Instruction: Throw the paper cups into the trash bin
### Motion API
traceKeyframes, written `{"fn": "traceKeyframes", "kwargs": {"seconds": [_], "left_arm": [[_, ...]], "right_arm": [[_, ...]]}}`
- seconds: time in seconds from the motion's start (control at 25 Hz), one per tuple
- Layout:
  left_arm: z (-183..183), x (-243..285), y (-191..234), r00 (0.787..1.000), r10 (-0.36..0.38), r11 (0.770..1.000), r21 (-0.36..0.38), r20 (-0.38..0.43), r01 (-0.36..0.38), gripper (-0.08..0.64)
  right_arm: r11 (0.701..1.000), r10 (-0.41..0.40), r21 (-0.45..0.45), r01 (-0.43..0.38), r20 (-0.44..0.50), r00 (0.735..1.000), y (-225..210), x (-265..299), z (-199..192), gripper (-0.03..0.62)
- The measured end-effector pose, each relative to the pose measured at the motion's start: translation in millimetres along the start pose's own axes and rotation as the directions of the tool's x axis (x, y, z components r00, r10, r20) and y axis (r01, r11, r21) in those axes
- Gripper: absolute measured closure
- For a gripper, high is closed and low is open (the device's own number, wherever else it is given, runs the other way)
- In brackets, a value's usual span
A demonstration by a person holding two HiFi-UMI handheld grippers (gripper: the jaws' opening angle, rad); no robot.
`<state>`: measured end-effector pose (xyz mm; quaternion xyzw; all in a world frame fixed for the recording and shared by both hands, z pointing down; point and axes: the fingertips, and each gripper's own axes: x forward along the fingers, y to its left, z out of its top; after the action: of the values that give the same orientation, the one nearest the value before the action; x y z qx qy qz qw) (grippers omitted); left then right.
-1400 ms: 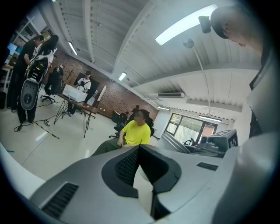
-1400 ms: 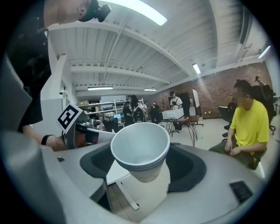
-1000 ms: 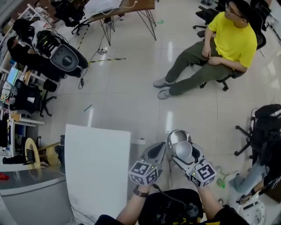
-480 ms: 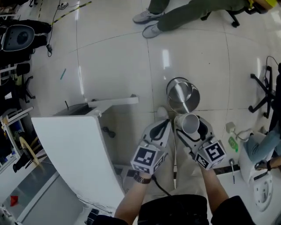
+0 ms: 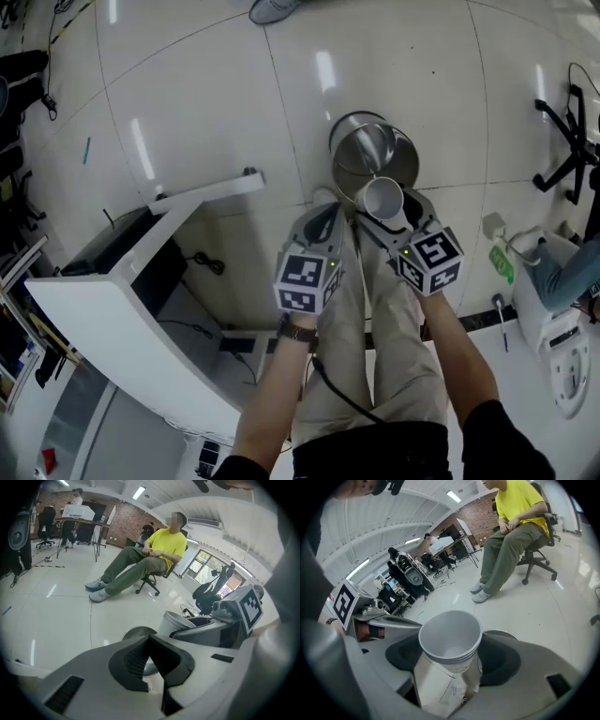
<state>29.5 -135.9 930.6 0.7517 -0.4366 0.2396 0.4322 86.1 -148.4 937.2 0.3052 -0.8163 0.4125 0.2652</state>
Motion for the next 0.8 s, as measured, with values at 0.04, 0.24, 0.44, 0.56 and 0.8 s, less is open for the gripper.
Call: {"fn": "traceKeyframes", "kwargs": {"seconds": [0.04,0.24,0.44,0.56,0.8], "left_arm": [[-7,9,5,1.0,0.0,1.0,0.005,-0.016,0.0,0.56],[-60,45,21,0.989,0.007,0.998,0.057,-0.146,0.001,0.56],[-102,57,26,0.974,0.005,1.0,0.015,-0.227,-0.002,0.56],[-115,60,22,0.97,-0.004,1.0,-0.017,-0.245,0.0,0.56],[-111,63,6,0.977,-0.037,0.999,-0.007,-0.21,0.036,0.56]], "right_arm": [[1.0,0.002,-0.007,-0.002,-0.021,1.0,-6,9,-6,0.219],[0.998,0.002,0.061,0.005,-0.111,0.994,-43,58,-34,0.218],[0.972,0.014,0.233,0.036,-0.208,0.978,-70,106,-75,0.218],[0.959,0.01,0.272,0.086,-0.333,0.943,-77,126,-124,0.218],[0.974,-0.025,0.182,0.133,-0.498,0.867,-91,133,-188,0.216]]}}
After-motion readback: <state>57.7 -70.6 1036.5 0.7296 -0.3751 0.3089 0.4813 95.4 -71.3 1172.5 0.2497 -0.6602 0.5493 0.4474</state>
